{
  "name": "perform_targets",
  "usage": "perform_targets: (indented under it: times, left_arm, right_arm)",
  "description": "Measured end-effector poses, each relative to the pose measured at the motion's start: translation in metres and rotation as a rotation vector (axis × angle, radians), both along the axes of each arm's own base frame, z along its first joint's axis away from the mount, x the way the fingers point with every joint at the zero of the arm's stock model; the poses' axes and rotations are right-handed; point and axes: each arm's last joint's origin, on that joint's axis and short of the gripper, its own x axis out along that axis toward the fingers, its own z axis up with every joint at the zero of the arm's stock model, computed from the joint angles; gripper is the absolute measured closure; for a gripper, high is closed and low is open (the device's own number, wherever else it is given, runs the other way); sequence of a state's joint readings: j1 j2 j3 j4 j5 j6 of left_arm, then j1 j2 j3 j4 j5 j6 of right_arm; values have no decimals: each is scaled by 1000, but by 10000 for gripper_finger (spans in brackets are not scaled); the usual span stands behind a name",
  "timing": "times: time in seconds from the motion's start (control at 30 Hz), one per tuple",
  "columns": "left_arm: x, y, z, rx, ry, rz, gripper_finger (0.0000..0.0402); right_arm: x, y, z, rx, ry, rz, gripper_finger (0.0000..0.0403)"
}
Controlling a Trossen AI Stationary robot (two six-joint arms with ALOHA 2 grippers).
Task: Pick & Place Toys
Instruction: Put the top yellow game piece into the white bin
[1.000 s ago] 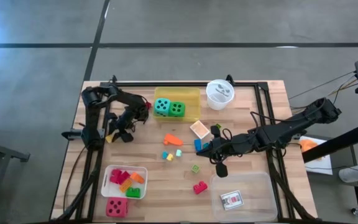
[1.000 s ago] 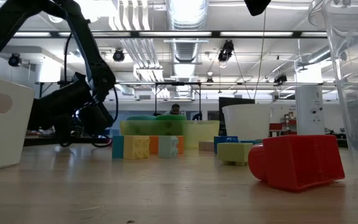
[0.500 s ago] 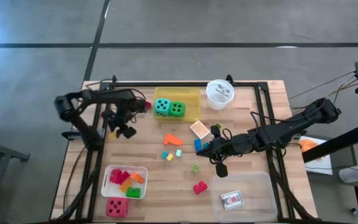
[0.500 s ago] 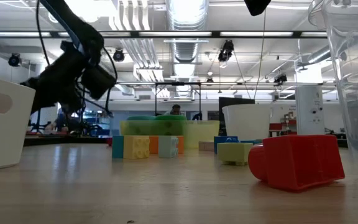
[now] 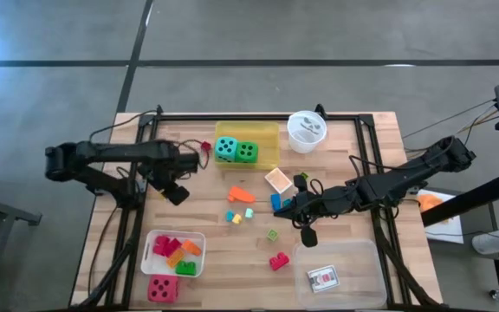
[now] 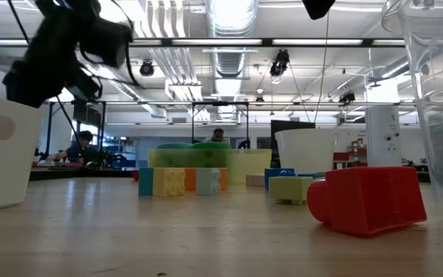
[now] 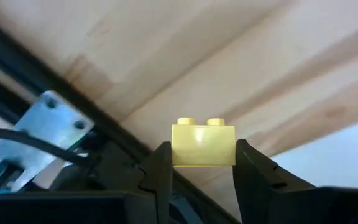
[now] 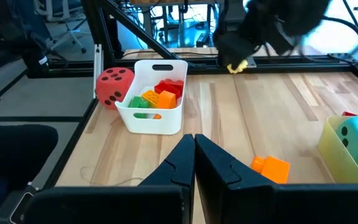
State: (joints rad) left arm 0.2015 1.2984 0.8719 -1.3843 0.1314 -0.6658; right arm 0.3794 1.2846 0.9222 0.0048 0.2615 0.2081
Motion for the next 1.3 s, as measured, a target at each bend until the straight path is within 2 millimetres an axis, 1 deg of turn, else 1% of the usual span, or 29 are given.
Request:
perform_targets:
  times: [0.27,0.4,0.57,0.7,0.8,0.97,1.17,1.3]
  left_arm:
    - [3,-59,17,30,-253,-121,284]
    - [0,-87,19,26,-303,-166,284]
    - [-6,-115,32,43,-344,-190,284]
    - [-9,-131,48,73,-415,-203,284]
    - [-10,-143,54,90,-456,-236,284]
    - [-7,-172,50,84,-448,-364,284]
    - [-1,-205,41,100,-399,-464,284]
    - [5,-220,30,121,-360,-518,284]
  right_arm:
    - [0,0,0,0,0,0,394]
    - [0,0,0,0,0,-1,394]
    - [0,0,0,0,0,-1,394]
    - [0,0,0,0,0,0,394]
    - [0,0,0,0,0,0,394]
    - [0,0,0,0,0,-1,394]
    - [0,0,0,0,0,-1,394]
    - [0,0,0,0,0,0,394]
